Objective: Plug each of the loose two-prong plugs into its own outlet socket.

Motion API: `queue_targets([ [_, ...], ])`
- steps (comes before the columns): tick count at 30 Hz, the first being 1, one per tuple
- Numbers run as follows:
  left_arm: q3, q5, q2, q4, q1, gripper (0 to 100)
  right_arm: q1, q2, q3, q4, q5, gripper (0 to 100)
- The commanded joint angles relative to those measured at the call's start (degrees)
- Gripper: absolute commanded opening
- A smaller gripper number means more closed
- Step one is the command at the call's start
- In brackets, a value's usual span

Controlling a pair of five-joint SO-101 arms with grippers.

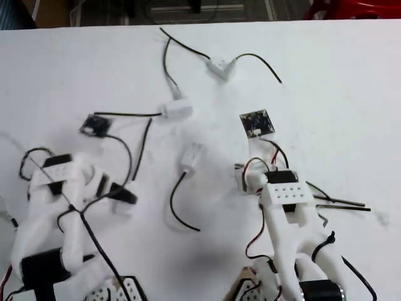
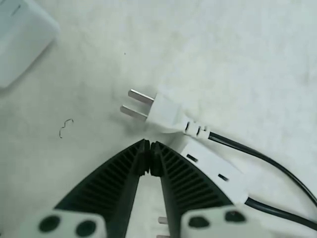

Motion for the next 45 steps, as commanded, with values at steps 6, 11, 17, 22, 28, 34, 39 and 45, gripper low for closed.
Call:
queue_targets([
  [6, -5.19, -7.65, -2.15, -1.41, -12.53, 45, -0.48, -1.98, -0.26, -0.66, -0.09, 2.4],
  [11, -10.9, -7.82, -1.89, -1.76, -15.16, 45, -0.48, -1.98, -0.26, -0.66, -0.09, 2.4],
  [17, -14.24, -7.82, -1.71, -1.67, -15.34, 45, -0.4, -1.98, -0.26, -0.66, -0.09, 2.4],
  [22, -8.35, -8.7, -1.63, -4.84, -15.25, 45, -0.4, -1.98, -0.26, -0.66, -0.09, 2.4],
  [28, 0.97, -17.23, -2.15, -11.34, -15.16, 45, -0.4, -1.98, -0.26, -0.57, -0.09, 2.4],
  [34, 1.58, -17.41, -1.89, -11.16, -13.76, 44, -0.4, -1.98, -0.26, -0.4, -0.09, 2.4],
  [39, 5.01, -17.58, -2.15, -10.73, -8.48, 33, -0.4, -1.98, -0.09, -0.22, -0.09, 2.4],
  [45, 4.66, -17.67, -2.24, -9.41, -8.13, 28, -0.4, -1.98, 0.35, -0.57, -0.09, 2.4],
])
